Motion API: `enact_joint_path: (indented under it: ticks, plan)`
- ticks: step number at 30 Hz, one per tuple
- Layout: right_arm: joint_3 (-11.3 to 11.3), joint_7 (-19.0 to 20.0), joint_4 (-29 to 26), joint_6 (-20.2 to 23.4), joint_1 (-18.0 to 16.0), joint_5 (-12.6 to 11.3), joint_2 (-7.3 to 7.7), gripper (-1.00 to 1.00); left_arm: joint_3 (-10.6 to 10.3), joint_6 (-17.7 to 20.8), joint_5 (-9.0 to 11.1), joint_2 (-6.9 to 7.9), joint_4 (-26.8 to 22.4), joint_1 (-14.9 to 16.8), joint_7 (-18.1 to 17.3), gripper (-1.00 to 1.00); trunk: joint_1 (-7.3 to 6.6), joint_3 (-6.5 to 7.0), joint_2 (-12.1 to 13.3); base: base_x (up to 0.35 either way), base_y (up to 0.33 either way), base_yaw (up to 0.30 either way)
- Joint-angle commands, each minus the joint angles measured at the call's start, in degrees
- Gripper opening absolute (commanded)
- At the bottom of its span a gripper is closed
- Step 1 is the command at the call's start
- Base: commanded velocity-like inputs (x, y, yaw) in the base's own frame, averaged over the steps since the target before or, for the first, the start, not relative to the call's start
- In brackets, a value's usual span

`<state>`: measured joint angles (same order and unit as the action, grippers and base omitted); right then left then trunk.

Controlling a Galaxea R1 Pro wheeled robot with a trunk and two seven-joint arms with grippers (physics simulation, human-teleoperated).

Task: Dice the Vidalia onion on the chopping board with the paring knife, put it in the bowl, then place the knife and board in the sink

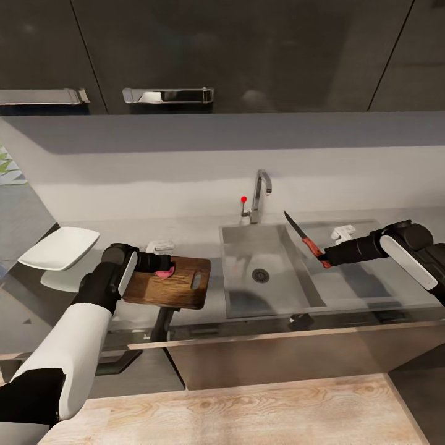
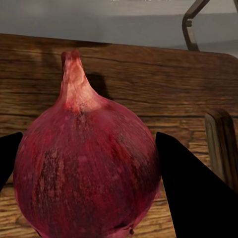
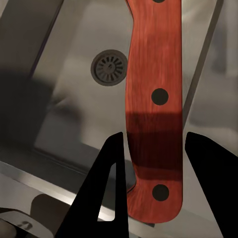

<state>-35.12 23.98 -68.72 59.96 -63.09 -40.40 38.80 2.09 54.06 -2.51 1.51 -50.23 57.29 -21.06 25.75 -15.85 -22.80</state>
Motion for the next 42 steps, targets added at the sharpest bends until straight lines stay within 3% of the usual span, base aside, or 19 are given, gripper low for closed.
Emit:
enact_joint_path:
  ticks: [1, 41, 42]
  plan:
    - [-0.1, 0.6, 0.0, 0.0, -0.1, 0.5, 0.05, -1.0, 0.1, 0.2, -0.4, -0.02, 0.0, 0.0, -0.4, -1.0, 0.04, -0.12, -0.1, 0.0, 0.0, 0.0]
    - [-0.1, 0.6, 0.0, 0.0, -0.1, 0.5, 0.05, -1.0, 0.1, 0.3, -0.4, -0.02, 0.0, 0.0, -0.4, -1.0, 0.04, -0.99, -0.1, 0.0, 0.0, 0.0]
    - [-0.1, 0.6, 0.0, 0.0, -0.1, 0.5, 0.05, -1.0, 0.1, 0.3, -0.4, -0.02, 0.0, 0.0, -0.4, 1.0, 0.04, -0.99, -0.1, 0.0, 0.0, 0.0]
